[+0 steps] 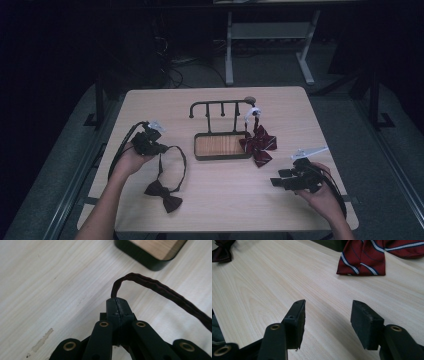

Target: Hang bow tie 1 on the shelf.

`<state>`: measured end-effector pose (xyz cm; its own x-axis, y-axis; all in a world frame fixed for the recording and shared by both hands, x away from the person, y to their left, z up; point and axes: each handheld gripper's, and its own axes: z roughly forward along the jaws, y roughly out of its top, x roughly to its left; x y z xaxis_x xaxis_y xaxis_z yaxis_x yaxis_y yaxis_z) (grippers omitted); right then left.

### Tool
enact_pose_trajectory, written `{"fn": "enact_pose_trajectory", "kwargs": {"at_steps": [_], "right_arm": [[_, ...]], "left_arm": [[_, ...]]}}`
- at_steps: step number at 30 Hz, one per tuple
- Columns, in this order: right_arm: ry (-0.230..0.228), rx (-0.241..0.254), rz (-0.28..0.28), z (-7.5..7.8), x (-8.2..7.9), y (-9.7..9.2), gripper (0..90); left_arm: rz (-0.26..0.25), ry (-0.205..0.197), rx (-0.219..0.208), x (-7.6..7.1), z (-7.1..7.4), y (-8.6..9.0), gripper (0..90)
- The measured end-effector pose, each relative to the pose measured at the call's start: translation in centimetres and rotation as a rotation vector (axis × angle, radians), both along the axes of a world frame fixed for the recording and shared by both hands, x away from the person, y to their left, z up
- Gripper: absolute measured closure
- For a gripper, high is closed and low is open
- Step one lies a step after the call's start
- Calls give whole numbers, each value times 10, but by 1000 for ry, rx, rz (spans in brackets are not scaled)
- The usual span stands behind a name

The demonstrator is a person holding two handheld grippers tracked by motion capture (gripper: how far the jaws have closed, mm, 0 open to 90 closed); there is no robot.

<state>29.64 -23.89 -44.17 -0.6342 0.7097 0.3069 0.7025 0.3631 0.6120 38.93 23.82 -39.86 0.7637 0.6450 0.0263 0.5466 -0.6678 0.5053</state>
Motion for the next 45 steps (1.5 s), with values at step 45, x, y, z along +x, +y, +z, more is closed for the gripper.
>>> {"fn": "enact_pose_trajectory", "kwargs": {"at_steps": [45], "right_arm": [[-10,7,-3,5,-1,-3,452]], "left_arm": [[-167,-162,-18,-46,96,-17,900]]}}
